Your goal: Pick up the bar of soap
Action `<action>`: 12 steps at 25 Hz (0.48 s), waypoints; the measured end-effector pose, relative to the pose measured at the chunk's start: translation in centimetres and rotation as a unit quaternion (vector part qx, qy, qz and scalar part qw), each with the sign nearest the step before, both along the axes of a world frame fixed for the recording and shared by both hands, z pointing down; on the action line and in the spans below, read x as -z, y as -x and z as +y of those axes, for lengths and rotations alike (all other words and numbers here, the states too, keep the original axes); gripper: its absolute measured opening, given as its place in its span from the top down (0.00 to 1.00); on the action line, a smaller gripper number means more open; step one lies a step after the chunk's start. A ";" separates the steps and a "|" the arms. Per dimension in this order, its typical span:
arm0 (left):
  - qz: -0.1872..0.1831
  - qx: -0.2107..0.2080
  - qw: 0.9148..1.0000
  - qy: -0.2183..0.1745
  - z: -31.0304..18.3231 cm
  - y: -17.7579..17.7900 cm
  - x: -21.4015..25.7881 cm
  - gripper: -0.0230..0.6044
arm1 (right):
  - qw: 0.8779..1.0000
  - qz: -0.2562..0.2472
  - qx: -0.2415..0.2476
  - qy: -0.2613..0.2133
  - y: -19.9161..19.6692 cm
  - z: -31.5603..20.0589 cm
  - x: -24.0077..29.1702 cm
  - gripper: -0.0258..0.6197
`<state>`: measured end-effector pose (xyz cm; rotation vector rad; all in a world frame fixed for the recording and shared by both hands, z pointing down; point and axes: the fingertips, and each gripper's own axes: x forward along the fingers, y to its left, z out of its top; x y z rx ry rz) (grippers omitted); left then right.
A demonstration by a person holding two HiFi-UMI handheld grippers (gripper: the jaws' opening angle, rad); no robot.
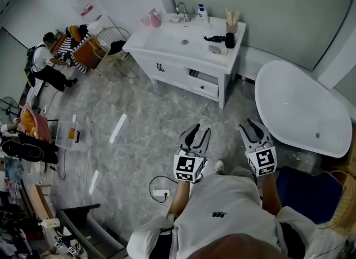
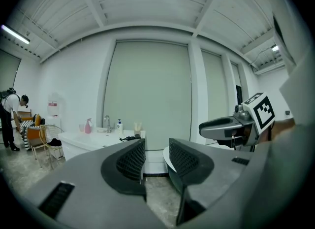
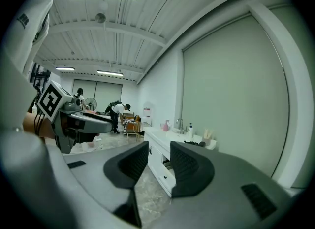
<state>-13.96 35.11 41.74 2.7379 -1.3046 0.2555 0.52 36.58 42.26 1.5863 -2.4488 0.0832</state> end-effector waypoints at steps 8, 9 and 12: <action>-0.003 -0.017 1.000 0.006 -2.4 -0.7 -0.9 0.71 | 1.000 0.002 -0.021 0.010 -0.8 -1.9 -0.5 0.73; -0.005 -0.019 1.000 0.006 -2.8 -0.9 -1.0 0.71 | 1.000 0.002 -0.022 0.010 -0.9 -2.2 -0.6 0.73; -0.007 -0.023 1.000 0.003 -3.7 -1.4 -1.1 0.71 | 1.000 0.000 -0.023 0.011 -1.1 -3.1 -0.9 0.73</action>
